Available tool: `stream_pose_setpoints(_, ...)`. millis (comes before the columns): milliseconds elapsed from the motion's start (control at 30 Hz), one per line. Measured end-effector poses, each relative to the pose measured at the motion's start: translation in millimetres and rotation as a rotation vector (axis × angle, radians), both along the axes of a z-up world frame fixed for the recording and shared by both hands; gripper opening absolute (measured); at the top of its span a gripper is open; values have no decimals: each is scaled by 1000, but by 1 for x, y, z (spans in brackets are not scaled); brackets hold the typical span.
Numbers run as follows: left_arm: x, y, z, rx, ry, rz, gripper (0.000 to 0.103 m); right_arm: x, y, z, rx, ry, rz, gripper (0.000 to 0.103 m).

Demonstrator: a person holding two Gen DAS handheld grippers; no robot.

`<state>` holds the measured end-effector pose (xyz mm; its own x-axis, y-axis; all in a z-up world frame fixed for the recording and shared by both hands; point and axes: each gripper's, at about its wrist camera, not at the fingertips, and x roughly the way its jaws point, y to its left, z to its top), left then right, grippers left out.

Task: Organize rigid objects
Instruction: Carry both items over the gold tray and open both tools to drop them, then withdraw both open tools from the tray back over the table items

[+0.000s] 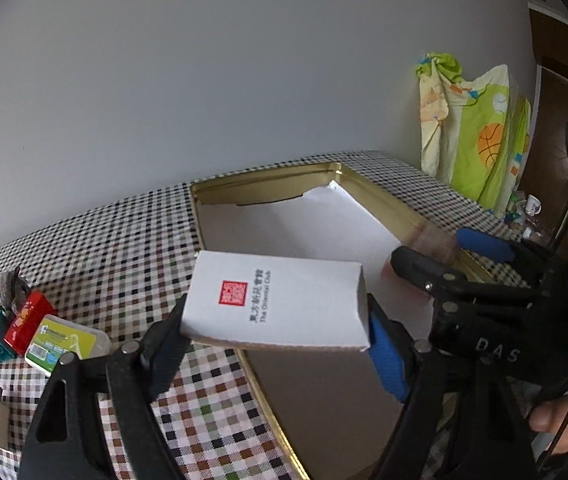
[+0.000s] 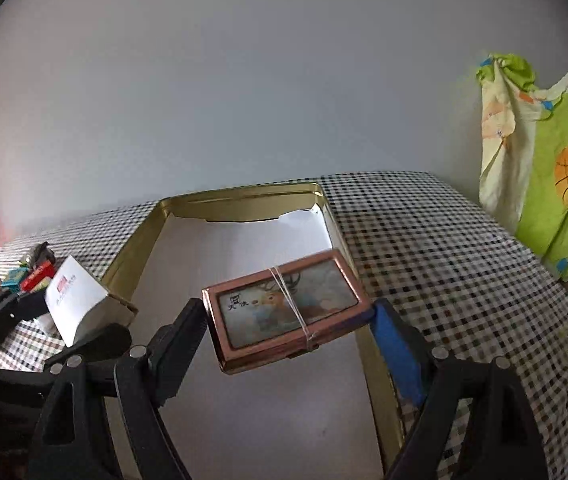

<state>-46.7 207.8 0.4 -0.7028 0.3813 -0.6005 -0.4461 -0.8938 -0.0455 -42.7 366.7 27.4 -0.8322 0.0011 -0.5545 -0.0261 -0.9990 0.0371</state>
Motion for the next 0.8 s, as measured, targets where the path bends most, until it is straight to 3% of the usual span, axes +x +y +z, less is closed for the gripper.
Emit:
stream_pose_setpoints(133,1,-1,0,16,-7,-3,86,1,2,0,-9,3,0,85)
stream_pose_setpoints(233,5,0,2,19,5,-9,102,7,7,2,-27,35,-24,85)
stream_pose_setpoints(367,18,-2,16,9,116,-1,103,32,17,15,-49,191,-111,86)
stream_pose_setpoints(467,17,-11,21,20,141,36,103,46,17,22,8,287,-182,89)
stream_pose_setpoints(800,1,-36,13,74,77,162,103,45,28,23,3,296,-262,90)
